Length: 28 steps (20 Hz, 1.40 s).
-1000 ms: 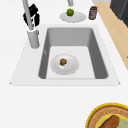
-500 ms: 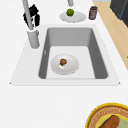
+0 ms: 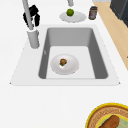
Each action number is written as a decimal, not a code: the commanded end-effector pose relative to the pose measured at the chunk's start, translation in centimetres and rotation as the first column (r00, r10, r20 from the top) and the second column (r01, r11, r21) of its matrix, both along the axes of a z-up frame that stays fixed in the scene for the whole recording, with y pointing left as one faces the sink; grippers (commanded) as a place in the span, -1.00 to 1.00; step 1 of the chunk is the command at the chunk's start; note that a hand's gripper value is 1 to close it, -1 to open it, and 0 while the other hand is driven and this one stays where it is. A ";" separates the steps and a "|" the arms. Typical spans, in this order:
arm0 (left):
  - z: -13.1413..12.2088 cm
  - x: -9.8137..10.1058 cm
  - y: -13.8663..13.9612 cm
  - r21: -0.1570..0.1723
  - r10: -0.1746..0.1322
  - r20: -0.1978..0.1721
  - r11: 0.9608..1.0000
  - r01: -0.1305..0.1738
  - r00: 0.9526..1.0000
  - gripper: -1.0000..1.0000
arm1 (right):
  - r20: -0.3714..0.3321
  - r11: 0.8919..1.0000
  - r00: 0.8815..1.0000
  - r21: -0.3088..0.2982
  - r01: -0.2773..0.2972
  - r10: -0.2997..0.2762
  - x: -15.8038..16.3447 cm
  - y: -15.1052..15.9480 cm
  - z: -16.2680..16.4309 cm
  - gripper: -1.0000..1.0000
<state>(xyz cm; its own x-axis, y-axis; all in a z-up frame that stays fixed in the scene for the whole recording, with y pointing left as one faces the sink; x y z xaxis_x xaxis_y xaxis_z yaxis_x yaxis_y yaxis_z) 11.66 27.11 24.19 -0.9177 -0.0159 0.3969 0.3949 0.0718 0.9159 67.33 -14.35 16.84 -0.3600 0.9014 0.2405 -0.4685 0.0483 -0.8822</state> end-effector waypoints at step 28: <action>0.0 0.0 0.0 0.000 0.000 0.000 1.000 0.000 1.000 0.00 | -0.028 0.996 1.000 -0.089 0.000 -0.002 -0.6 -5.5 5.8 -1.00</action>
